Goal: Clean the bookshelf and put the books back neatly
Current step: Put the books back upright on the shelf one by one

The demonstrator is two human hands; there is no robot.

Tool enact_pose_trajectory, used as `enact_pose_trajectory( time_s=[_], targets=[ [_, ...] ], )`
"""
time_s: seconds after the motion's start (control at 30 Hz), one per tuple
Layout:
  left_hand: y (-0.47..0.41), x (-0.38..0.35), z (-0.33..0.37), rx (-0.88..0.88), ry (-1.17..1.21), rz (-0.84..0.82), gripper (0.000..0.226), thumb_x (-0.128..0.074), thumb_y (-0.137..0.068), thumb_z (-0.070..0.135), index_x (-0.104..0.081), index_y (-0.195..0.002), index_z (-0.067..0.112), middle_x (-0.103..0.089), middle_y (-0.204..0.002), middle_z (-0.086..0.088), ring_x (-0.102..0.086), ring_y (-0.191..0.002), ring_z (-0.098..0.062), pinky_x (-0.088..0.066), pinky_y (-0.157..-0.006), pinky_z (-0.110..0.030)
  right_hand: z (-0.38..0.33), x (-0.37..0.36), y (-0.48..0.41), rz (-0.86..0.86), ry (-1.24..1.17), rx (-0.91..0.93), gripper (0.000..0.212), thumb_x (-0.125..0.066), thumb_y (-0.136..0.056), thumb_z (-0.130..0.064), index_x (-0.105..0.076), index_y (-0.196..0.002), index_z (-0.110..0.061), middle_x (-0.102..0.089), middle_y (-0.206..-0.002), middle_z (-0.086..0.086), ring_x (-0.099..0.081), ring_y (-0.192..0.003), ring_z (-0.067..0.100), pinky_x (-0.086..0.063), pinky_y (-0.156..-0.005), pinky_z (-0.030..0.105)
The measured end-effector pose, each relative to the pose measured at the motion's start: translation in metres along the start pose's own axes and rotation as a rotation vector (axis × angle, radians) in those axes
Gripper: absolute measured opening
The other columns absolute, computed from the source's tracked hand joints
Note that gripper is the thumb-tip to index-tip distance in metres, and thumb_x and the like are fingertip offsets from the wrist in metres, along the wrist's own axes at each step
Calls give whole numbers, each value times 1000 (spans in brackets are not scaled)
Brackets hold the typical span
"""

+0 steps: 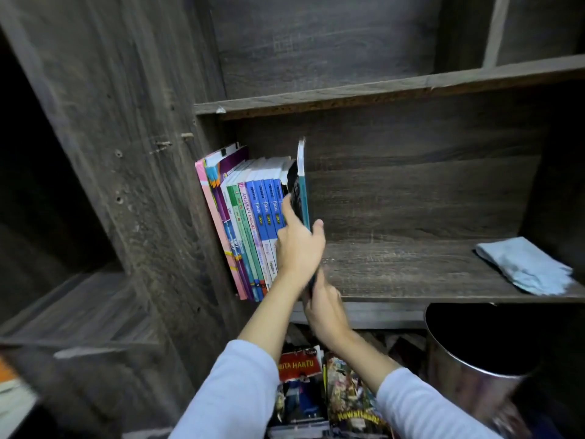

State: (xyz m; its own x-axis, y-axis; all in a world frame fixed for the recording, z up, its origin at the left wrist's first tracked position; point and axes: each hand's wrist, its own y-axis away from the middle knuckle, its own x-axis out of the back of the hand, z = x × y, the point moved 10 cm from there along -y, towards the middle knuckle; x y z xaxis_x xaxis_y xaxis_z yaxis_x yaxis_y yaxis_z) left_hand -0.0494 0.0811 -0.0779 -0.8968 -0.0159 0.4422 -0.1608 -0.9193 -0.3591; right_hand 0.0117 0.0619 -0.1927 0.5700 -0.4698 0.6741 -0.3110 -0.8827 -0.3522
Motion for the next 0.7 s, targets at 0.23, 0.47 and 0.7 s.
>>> enact_pose_trajectory(
  time_s=[0.23, 0.47, 0.7],
  targets=[
    [34, 48, 36, -99, -86, 127, 56, -44, -91, 6, -31, -145, 18, -60, -120, -14, -58, -108, -29, -45, -94, -32, -47, 25, 32, -64, 16, 201, 65, -46, -96, -17, -9, -150, -11, -55, -128, 23, -57, -104, 43, -42, -80, 44],
    [63, 119, 50, -184, -291, 222, 53, -46, -90, 10, -38, -141, 20, -59, -125, -14, -50, -115, -35, -36, -98, -32, -73, 44, 45, -293, -31, 435, 73, -39, -87, -63, -7, -148, -38, -37, -150, 3, -41, -133, 23, -38, -105, 39],
    [80, 172, 44, -180, -334, 252, 47, -48, -83, 4, -50, -127, 23, -65, -118, -5, -54, -113, -35, -43, -94, -33, -59, 73, -54, -72, 58, 254, 77, -60, -90, -25, -13, -150, -19, -8, -157, 18, -18, -142, 37, -21, -113, 44]
  ],
)
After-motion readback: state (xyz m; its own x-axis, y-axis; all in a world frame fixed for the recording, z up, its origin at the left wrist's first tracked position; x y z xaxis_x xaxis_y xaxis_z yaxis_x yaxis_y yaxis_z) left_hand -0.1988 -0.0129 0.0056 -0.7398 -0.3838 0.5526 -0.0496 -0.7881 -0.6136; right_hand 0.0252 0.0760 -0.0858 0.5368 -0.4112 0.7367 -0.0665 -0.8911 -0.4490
